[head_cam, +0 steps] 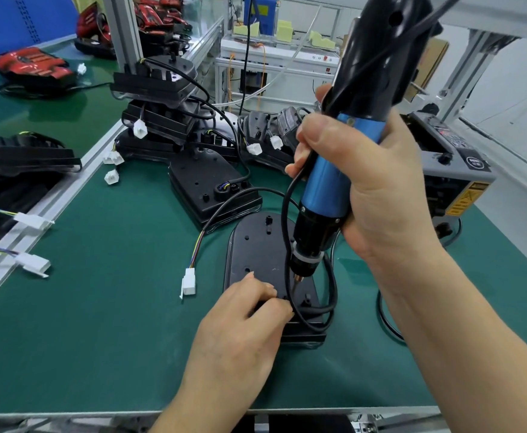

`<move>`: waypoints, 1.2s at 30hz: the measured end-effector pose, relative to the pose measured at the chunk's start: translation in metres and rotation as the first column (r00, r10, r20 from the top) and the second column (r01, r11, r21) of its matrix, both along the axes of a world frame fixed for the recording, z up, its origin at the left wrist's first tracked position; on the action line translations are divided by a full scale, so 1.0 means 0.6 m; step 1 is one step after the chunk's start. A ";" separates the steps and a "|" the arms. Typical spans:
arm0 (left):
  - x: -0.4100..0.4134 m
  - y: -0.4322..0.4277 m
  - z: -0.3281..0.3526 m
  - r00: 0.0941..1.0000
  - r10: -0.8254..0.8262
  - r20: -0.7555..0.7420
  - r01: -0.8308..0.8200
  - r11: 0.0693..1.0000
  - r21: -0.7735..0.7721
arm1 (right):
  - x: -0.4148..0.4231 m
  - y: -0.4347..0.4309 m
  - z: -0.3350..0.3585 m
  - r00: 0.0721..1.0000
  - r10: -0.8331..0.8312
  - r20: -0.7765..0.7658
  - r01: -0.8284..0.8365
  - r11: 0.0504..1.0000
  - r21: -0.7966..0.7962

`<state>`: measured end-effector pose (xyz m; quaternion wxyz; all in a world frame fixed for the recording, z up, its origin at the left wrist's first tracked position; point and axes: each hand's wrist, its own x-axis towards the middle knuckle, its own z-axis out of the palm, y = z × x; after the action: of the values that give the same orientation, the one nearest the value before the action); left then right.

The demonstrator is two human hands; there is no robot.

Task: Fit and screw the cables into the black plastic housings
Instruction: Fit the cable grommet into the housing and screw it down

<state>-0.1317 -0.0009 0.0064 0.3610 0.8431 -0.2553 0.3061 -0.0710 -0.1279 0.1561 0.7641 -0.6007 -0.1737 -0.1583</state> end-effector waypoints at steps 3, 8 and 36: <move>0.000 -0.001 0.000 1.000 0.005 0.002 -0.005 1.000 0.010 | -0.002 0.002 0.001 0.999 0.033 -0.006 -0.033 0.999 0.007; 0.001 0.000 -0.001 1.000 -0.010 -0.007 0.010 1.000 -0.013 | -0.001 0.009 0.003 0.998 0.061 0.016 -0.061 0.997 -0.045; 0.000 0.003 0.002 0.999 -0.010 -0.033 0.010 1.000 0.011 | 0.000 0.017 0.001 0.995 0.093 0.020 -0.091 0.991 -0.098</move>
<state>-0.1317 0.0012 0.0074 0.3618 0.8488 -0.2553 0.2889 -0.0708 -0.1180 0.1565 0.7384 -0.6264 -0.2181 -0.1218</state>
